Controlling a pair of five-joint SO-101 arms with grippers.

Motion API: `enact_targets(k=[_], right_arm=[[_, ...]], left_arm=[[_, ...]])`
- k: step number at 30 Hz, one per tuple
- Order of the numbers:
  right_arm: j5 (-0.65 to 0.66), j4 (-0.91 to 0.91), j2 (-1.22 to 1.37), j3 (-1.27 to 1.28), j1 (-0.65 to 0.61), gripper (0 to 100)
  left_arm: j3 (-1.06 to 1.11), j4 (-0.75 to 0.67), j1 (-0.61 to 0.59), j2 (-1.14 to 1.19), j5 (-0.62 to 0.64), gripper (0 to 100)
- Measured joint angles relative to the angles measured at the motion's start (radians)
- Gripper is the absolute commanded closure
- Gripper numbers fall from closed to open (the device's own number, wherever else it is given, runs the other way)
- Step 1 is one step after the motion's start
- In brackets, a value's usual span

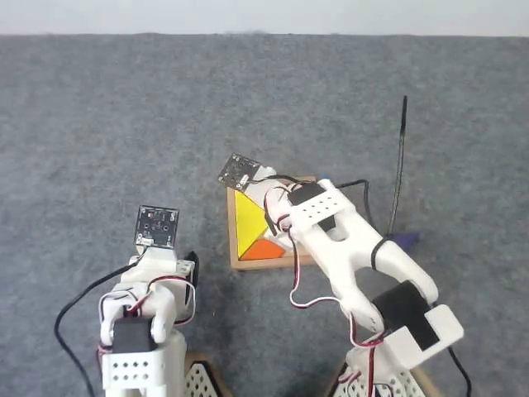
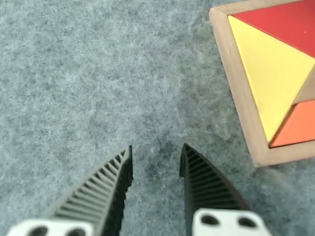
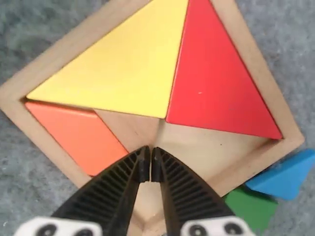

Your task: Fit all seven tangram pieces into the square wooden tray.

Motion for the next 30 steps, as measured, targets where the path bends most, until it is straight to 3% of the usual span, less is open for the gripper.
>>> enact_targets(k=[12, 18, 30], right_arm=[[0.000, 0.028, -0.012, -0.011, -0.002, 96.5], [0.000, 0.123, -0.184, -0.006, 0.003, 96.5], [0.000, 0.147, -0.374, 0.157, 0.256, 96.4]], left_arm=[[0.000, 0.000, 0.003, 0.000, 0.000, 85], [0.000, 0.000, 0.003, 0.000, 0.000, 85], [0.000, 0.000, 0.003, 0.000, 0.000, 85]])
